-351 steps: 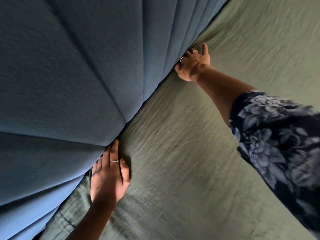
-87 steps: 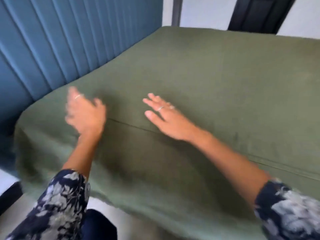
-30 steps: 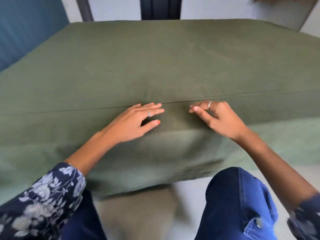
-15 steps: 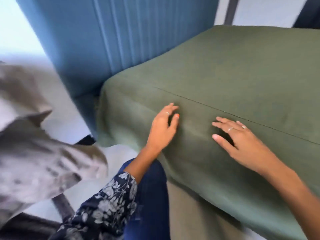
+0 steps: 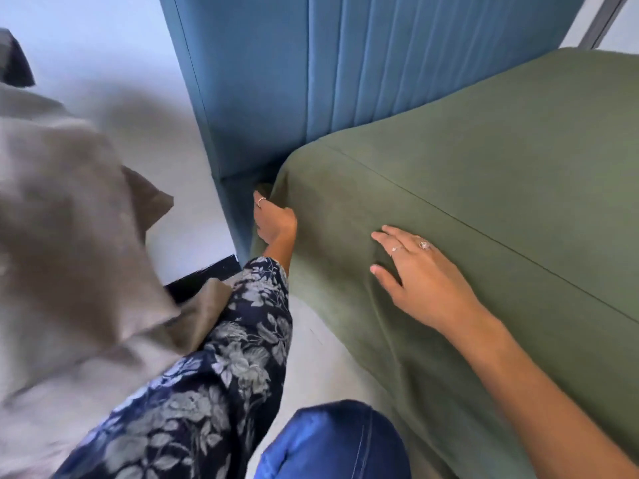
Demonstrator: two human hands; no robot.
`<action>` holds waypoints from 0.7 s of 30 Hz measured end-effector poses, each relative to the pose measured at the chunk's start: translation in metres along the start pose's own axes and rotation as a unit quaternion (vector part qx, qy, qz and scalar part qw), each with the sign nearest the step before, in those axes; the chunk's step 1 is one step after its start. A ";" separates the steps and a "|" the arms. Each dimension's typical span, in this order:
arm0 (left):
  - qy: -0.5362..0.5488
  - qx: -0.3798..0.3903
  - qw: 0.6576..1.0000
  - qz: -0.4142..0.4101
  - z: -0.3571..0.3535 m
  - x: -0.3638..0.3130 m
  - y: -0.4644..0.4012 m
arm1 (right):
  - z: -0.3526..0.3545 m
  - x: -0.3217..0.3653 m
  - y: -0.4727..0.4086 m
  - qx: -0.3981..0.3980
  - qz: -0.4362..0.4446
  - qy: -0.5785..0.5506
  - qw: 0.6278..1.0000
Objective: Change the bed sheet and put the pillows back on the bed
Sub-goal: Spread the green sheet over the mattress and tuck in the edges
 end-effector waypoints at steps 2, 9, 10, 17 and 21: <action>-0.049 0.020 0.998 -0.036 -0.007 -0.006 -0.023 | -0.011 0.000 0.000 -0.001 0.014 0.020 1.000; -0.231 0.134 0.962 -0.063 -0.039 -0.009 -0.044 | -0.020 -0.005 0.006 -0.019 0.000 0.041 0.999; -0.251 0.136 0.955 -0.079 -0.042 -0.009 -0.042 | -0.020 -0.004 0.007 -0.023 0.000 0.042 0.999; -0.193 0.096 0.968 -0.126 -0.037 -0.019 -0.024 | -0.018 -0.002 0.009 -0.030 0.004 0.075 0.997; -0.119 0.117 0.985 -0.042 -0.033 -0.022 -0.021 | -0.019 -0.003 0.008 -0.032 0.004 0.071 0.997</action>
Point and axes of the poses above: each hand's wrist, its own y-axis away from the middle knuckle, its own z-axis out of the back of the hand, x = y × z, the point moved 8 cm from there along -y, towards the middle knuckle, and after that the axes turned 12 degrees about z, right-handed, at the moved point
